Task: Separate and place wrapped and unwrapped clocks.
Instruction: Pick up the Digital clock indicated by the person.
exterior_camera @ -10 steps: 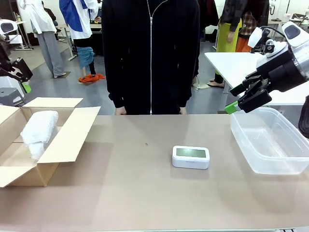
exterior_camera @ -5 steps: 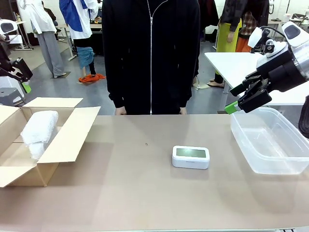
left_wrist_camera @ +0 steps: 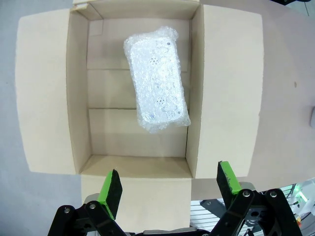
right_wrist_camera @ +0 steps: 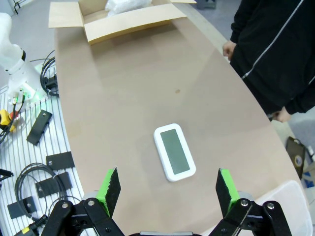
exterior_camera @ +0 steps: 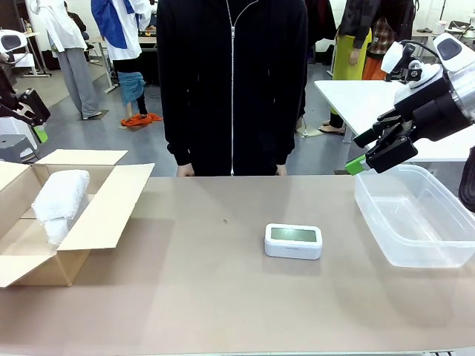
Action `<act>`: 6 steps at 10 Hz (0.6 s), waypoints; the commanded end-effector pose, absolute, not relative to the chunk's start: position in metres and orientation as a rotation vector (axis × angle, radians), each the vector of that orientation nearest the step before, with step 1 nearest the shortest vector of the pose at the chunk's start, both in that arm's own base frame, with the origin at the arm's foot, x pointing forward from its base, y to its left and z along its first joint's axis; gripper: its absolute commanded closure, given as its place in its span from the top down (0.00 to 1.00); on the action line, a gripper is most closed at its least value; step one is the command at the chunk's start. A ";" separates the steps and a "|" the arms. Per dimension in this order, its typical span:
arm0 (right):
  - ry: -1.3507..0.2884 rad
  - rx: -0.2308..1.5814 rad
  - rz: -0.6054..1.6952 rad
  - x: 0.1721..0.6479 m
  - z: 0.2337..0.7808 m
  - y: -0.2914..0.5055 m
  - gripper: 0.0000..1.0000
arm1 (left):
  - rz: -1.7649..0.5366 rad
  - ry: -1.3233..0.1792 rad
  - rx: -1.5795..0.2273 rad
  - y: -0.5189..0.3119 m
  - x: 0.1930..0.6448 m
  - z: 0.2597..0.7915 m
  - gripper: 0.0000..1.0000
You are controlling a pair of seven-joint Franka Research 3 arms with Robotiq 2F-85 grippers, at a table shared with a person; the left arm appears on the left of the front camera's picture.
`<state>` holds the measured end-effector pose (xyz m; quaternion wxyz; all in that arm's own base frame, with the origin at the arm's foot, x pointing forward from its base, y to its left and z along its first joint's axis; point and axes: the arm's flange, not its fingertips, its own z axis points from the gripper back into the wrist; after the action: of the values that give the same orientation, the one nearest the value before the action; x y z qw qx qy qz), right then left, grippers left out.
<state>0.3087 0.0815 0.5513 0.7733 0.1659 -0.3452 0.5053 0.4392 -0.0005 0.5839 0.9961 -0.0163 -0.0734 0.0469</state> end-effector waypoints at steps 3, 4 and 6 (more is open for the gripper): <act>-0.754 0.393 1.110 0.310 0.548 0.082 1.00 | -0.210 -0.245 -0.077 -0.056 0.437 0.591 1.00; -0.754 0.393 1.110 0.310 0.548 0.082 1.00 | -0.377 -0.243 -0.180 -0.083 0.429 0.589 1.00; -0.754 0.393 1.110 0.310 0.548 0.082 1.00 | -0.628 -0.248 -0.321 -0.126 0.409 0.586 1.00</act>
<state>0.3087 0.0817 0.5512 0.7733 0.1656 -0.3449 0.5056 0.4185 -0.1340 0.5960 0.9545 -0.1069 -0.1306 -0.2457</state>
